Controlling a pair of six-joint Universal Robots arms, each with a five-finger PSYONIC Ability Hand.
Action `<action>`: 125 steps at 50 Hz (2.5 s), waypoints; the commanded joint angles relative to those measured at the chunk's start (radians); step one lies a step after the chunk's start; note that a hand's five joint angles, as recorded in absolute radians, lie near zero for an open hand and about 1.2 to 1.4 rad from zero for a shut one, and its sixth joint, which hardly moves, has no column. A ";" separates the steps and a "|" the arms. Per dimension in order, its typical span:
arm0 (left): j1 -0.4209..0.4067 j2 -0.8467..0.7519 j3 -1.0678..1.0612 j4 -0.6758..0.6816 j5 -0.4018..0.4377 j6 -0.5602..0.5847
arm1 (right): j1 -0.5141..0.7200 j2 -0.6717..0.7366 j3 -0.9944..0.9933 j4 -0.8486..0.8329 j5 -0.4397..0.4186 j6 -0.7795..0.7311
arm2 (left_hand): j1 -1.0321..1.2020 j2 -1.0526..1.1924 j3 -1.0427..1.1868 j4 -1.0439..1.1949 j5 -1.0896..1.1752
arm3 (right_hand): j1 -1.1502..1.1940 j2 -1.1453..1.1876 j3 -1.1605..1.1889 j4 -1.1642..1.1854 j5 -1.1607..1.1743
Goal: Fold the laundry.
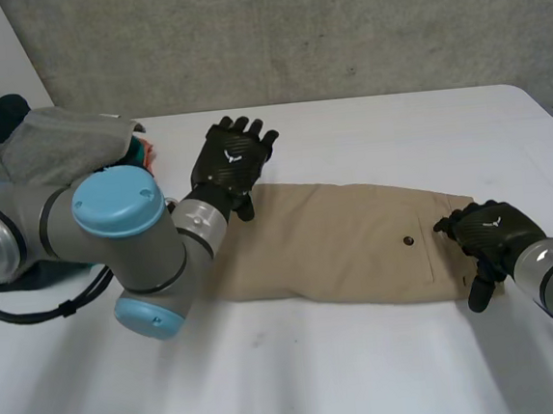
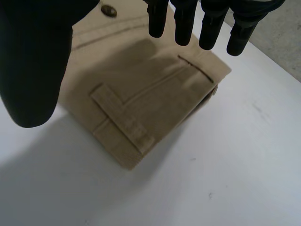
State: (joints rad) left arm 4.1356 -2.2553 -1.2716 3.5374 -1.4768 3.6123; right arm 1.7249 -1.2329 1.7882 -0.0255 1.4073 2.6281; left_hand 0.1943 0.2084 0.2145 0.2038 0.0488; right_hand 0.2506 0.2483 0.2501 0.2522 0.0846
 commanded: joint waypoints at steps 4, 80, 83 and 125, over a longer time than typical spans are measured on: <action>-0.009 0.006 -0.026 -0.002 -0.003 -0.014 | -0.021 0.084 0.022 -0.171 0.016 -0.026 | -0.020 -0.034 -0.040 -0.029 -0.049 | 1.146 1.148 1.146 1.144 1.137; -0.219 -0.104 0.092 -0.436 -0.263 -0.305 | 0.122 0.242 -0.297 0.085 -0.162 0.218 | 0.034 0.020 0.014 0.024 0.005 | -0.076 -0.074 -0.076 -0.078 -0.085; -0.215 -0.112 0.089 -0.475 -0.261 -0.307 | 0.122 0.251 -0.300 0.098 -0.148 0.126 | 0.034 0.020 0.014 0.024 0.005 | -0.076 -0.074 -0.076 -0.078 -0.085; -0.097 0.177 0.178 -0.494 0.489 -0.323 | 0.111 0.084 0.065 -0.229 -0.205 0.412 | 0.019 0.005 -0.001 0.010 -0.010 | -0.076 -0.074 -0.076 -0.078 -0.085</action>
State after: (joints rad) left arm 4.0441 -2.0759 -1.0900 3.0414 -0.9757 3.2888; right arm 1.7787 -1.2240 1.9053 -0.1977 1.1955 3.0321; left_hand 0.1844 0.2084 0.2130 0.2038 0.0485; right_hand 0.1886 0.1859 0.2105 0.2129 0.0479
